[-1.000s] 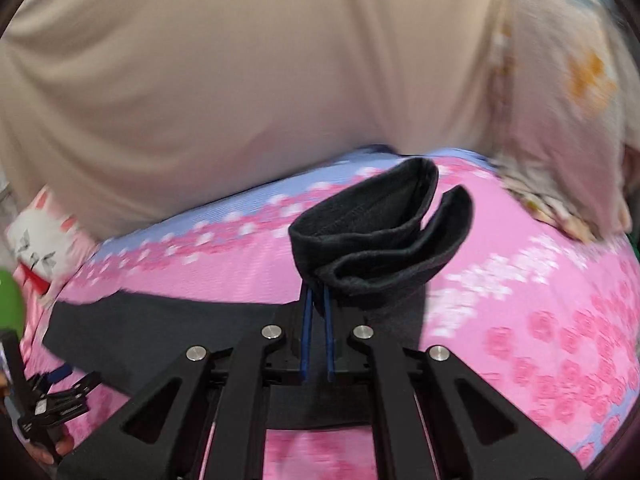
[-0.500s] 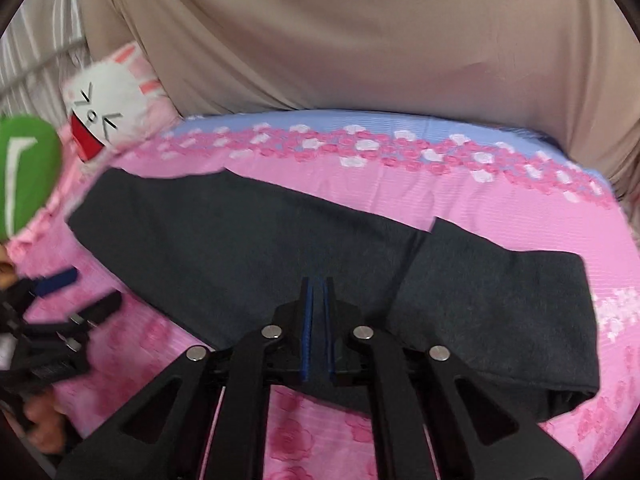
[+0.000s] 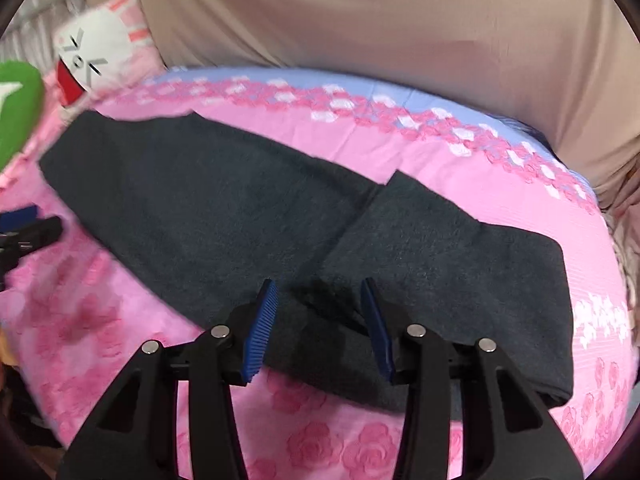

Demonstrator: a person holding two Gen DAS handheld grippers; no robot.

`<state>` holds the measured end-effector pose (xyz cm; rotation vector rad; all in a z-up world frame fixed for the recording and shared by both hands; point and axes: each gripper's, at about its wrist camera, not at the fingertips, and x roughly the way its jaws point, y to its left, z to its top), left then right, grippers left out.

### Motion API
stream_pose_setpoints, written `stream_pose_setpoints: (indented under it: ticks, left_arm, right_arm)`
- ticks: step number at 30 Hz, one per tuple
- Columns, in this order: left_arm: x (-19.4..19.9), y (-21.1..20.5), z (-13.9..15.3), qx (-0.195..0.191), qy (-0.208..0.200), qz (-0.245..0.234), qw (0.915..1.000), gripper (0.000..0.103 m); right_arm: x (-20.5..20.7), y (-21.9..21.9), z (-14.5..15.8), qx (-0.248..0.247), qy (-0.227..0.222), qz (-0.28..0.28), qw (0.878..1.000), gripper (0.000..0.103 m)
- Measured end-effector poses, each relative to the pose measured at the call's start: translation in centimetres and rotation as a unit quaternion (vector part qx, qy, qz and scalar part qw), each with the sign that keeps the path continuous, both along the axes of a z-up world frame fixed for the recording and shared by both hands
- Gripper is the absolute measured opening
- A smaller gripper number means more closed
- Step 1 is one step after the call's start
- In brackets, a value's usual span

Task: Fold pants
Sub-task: 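Lay the lifted leg end over the pants with the right gripper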

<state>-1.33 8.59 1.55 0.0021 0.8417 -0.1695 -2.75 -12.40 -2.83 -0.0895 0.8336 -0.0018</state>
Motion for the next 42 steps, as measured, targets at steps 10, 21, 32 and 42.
stream_pose_setpoints:
  ticks: [10, 21, 32, 42]
  left_arm:
    - [-0.4, -3.2, 0.3, 0.027, -0.007, -0.044, 0.9986, 0.089]
    - [-0.5, -3.4, 0.0, 0.041, -0.014, -0.052, 0.9977, 0.089]
    - [0.1, -0.1, -0.6, 0.039, -0.002, -0.012, 0.9992, 0.089]
    - [0.4, 1.6, -0.7, 0.023, 0.000, 0.001, 0.9997, 0.089]
  right_arm:
    - [-0.2, -2.3, -0.8, 0.064, -0.008, -0.044, 0.997, 0.015]
    - [-0.5, -1.6, 7.5, 0.184, -0.099, -0.008, 0.978, 0.014]
    - [3.2, 4.6, -0.8, 0.180, 0.000, 0.024, 0.983, 0.014]
    - [3.0, 7.4, 4.8, 0.168, -0.055, 0.067, 0.982, 0.015]
